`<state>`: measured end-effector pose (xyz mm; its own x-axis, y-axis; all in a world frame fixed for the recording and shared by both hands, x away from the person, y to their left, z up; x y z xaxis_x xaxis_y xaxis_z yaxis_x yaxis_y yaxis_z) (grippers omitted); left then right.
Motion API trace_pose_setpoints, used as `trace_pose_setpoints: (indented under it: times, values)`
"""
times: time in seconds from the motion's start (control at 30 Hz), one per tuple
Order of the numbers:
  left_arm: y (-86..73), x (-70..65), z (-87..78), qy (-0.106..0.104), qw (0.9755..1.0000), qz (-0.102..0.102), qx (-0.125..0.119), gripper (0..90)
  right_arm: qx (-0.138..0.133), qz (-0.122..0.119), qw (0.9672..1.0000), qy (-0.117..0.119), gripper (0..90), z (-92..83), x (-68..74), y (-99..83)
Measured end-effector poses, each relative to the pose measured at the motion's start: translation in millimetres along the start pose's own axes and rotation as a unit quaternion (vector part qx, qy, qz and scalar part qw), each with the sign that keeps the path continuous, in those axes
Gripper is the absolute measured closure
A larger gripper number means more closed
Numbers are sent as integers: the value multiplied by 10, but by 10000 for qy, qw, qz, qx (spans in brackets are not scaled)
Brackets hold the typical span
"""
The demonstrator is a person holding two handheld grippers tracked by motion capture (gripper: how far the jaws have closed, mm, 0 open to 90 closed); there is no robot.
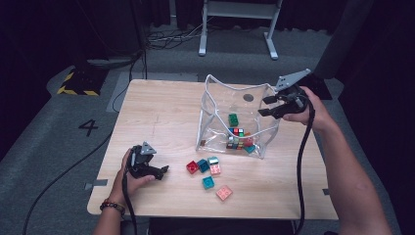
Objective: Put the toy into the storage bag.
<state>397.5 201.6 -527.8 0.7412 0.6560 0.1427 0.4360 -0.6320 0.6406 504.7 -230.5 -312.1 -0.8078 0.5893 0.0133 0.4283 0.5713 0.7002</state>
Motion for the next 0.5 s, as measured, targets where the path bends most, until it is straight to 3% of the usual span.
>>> trace_pose_setpoints:
  times: [0.23,0.5]
  values:
    - [0,0,0,0,10000,0,1,4,-857,-99,9960,216,450,-289,210,-157]
    - [0,0,0,-2,10000,0,1,3,-1225,-433,9904,461,434,-415,570,-416]
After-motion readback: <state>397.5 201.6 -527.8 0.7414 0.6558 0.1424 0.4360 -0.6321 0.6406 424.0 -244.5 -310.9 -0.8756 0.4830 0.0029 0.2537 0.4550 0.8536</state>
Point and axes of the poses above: each handheld gripper's, and its own axes: z roughly forward along the jaws, y roughly out of its top, x roughly to its left, the point moved 3 cm from there along z, roughly forward along the jaws, and after that the axes turned 15 degrees about z, right-handed, at the moved point
